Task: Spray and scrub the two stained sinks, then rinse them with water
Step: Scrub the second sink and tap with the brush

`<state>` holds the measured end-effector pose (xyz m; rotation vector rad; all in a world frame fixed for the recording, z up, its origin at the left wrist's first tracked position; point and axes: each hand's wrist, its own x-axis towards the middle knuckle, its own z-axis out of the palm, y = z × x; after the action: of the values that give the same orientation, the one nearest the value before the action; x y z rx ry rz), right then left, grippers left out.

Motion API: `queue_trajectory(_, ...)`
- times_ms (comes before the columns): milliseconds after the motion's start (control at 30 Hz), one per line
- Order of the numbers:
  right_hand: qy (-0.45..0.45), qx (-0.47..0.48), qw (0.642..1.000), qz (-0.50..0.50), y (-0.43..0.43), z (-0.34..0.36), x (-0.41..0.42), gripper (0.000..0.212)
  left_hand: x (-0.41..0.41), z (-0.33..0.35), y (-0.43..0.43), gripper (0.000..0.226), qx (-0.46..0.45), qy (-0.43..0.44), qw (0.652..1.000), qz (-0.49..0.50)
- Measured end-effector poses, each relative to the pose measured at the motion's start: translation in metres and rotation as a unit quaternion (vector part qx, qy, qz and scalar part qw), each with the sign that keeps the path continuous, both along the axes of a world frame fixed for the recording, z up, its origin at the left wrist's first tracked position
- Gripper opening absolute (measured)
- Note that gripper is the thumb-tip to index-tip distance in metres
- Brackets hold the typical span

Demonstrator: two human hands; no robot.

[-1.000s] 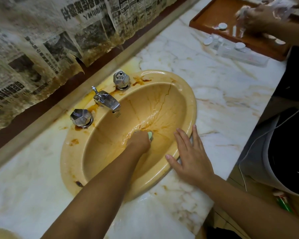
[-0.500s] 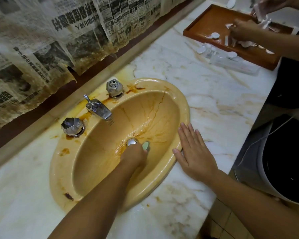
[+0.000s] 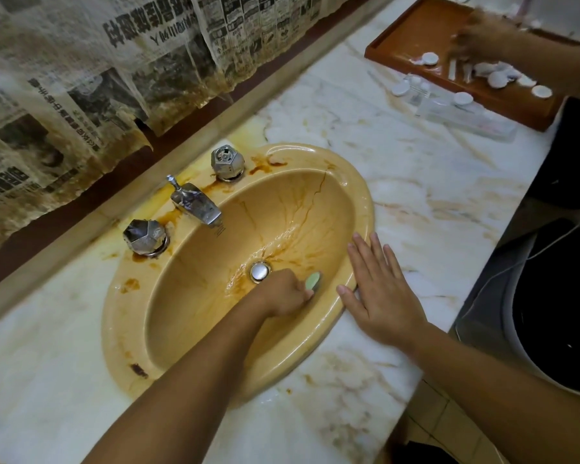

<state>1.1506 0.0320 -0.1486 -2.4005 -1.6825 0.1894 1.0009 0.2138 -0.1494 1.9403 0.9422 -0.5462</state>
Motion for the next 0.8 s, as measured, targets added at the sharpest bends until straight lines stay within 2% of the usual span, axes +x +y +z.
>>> queue_trajectory(67, 0.000, 0.003, 1.000, 0.000, 0.000, 0.000, 0.000, 0.076, -0.001, 0.015, 0.000, 0.046, -0.117, -0.057, 0.989, 0.065)
queue_trajectory(100, 0.000, 0.003, 1.000, -0.001, 0.000, 0.001, 0.000, 0.077, -0.009, 0.016, 0.004, 0.046, -0.124, -0.046, 0.990, 0.058)
queue_trajectory(167, 0.002, 0.000, 1.000, 0.000, 0.000, 0.002, 0.000, 0.077, -0.032, 0.002, 0.012, 0.043, -0.014, 0.038, 0.999, -0.026)
queue_trajectory(233, 0.002, -0.002, 1.000, 0.001, 0.000, 0.002, 0.000, 0.077, -0.050, -0.011, 0.010, 0.040, 0.114, 0.124, 0.983, -0.077)
queue_trajectory(300, -0.001, 0.001, 1.000, -0.001, 0.001, 0.002, 0.000, 0.077, -0.047, -0.010, 0.003, 0.040, 0.130, 0.114, 0.983, -0.064)
queue_trajectory(367, -0.005, 0.007, 1.000, -0.001, 0.001, 0.001, 0.000, 0.076, -0.033, 0.000, -0.005, 0.047, 0.037, 0.030, 0.999, -0.025)
queue_trajectory(433, -0.005, 0.010, 1.000, -0.001, 0.001, 0.000, 0.000, 0.076, -0.023, 0.016, -0.010, 0.045, -0.086, -0.054, 0.993, 0.061)
queue_trajectory(467, -0.005, 0.011, 1.000, -0.001, 0.001, 0.000, 0.001, 0.076, -0.021, 0.017, -0.008, 0.045, -0.089, -0.057, 0.992, 0.065)
queue_trajectory(533, -0.004, 0.013, 1.000, 0.001, 0.002, 0.001, 0.001, 0.076, -0.028, -0.001, 0.000, 0.047, 0.016, 0.020, 1.000, 0.007)
queue_trajectory(600, -0.004, 0.011, 1.000, 0.002, 0.001, 0.001, 0.001, 0.075, -0.034, -0.023, 0.004, 0.039, 0.145, 0.105, 0.984, -0.011)
queue_trajectory(667, -0.003, 0.012, 1.000, 0.000, 0.001, 0.001, 0.001, 0.075, -0.020, -0.026, -0.001, 0.031, 0.173, 0.091, 0.980, 0.038)
queue_trajectory(733, -0.003, 0.013, 1.000, 0.001, 0.002, 0.001, 0.001, 0.075, 0.011, -0.019, -0.007, 0.041, 0.112, 0.025, 0.991, 0.064)
queue_trajectory(800, -0.003, 0.015, 1.000, 0.002, 0.002, 0.000, 0.002, 0.076, 0.036, -0.003, -0.011, 0.049, 0.007, -0.066, 0.992, 0.105)
